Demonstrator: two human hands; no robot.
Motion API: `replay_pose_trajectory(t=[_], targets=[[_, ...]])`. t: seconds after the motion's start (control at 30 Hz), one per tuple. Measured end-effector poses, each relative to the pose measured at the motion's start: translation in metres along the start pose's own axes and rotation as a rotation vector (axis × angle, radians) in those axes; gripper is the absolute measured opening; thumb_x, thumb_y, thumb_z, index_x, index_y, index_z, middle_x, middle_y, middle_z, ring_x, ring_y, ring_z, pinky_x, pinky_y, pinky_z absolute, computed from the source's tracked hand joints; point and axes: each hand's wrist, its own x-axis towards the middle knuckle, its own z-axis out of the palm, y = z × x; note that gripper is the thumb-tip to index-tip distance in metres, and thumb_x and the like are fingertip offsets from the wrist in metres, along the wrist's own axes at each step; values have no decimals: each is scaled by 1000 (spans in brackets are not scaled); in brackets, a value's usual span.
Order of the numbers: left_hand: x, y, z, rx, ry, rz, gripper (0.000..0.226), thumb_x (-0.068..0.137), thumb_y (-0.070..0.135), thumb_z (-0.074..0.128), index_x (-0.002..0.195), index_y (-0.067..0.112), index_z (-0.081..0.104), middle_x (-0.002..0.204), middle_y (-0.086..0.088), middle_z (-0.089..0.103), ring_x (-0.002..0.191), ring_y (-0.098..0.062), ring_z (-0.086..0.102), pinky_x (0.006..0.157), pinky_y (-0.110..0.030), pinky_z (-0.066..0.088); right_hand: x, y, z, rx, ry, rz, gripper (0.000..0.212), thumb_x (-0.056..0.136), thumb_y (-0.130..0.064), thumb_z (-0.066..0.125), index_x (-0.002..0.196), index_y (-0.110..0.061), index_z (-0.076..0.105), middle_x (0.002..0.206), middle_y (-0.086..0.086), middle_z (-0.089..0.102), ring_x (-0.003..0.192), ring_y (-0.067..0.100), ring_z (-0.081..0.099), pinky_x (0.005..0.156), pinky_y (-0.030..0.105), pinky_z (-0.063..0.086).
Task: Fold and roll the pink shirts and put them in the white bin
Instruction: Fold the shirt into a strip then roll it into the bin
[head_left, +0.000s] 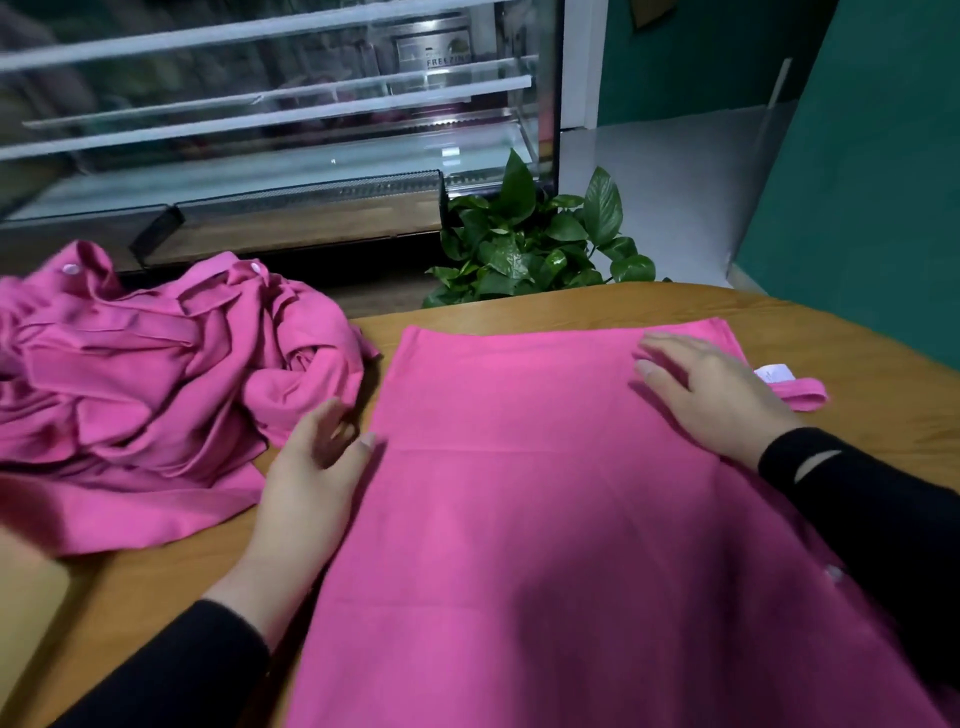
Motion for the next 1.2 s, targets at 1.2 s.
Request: replay_pose_trajectory(t=[1.2], targets=[[-149, 5, -100, -492, -669, -605, 59, 58, 41, 96, 102, 6, 78, 120, -23, 69, 94, -21, 73, 85, -31, 60, -193, -67, -21, 203, 7, 131, 55, 101, -42, 53, 149, -15, 47, 151, 3, 51, 140, 18, 45, 117, 31, 31]])
